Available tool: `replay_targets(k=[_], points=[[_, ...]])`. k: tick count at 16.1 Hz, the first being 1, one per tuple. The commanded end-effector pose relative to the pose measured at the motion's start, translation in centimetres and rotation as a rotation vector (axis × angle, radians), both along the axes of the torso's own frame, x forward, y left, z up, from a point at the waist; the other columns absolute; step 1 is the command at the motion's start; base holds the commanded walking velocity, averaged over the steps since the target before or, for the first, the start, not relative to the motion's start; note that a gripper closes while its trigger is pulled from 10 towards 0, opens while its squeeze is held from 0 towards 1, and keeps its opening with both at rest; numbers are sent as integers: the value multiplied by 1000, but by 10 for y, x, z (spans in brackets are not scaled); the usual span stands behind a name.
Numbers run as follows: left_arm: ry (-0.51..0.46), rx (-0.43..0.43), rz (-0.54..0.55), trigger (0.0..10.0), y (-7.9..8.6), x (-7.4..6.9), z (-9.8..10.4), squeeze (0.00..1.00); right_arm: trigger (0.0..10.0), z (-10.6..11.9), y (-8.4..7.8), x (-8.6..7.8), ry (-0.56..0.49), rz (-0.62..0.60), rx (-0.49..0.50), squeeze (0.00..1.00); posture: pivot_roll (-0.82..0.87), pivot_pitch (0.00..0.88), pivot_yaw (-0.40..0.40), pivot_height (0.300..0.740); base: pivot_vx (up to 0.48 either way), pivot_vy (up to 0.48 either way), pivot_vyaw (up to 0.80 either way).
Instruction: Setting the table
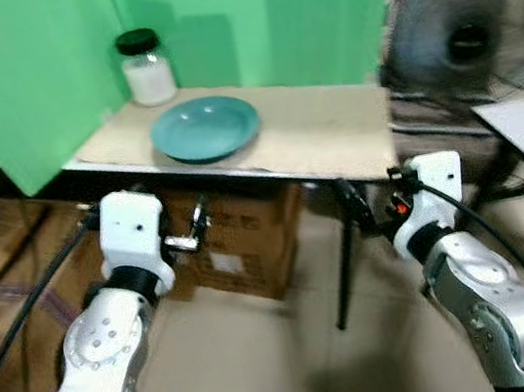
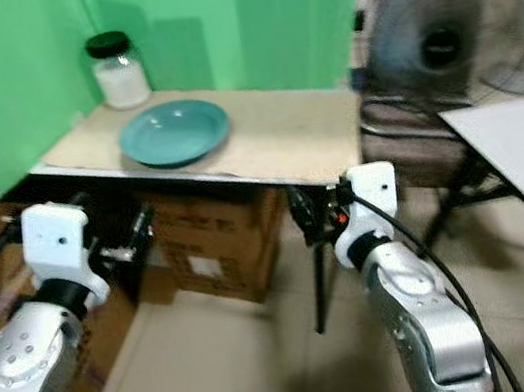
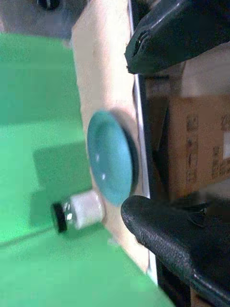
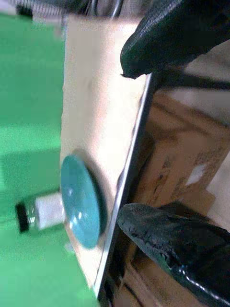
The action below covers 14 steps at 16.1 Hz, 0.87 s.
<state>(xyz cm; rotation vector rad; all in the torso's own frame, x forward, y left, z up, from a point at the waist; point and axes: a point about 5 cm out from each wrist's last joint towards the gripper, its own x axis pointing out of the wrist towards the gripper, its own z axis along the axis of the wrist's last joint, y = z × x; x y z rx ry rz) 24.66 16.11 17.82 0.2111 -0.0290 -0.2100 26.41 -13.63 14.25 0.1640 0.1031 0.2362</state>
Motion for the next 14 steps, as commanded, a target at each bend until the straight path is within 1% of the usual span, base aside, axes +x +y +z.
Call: replay_targets(k=[1,8,14], points=[[-2,17,8,10000,6,0,3,0,10000,4,9,2,-19,20,11,0,27,14,-4,740,356,0,0],[0,23,9,10000,6,-4,3,0,10000,2,11,3,-19,43,4,0,38,17,-26,740,358,0,0],[-1,26,9,10000,6,-4,4,0,10000,3,12,4,-30,52,-11,0,37,5,-29,740,357,0,0]])
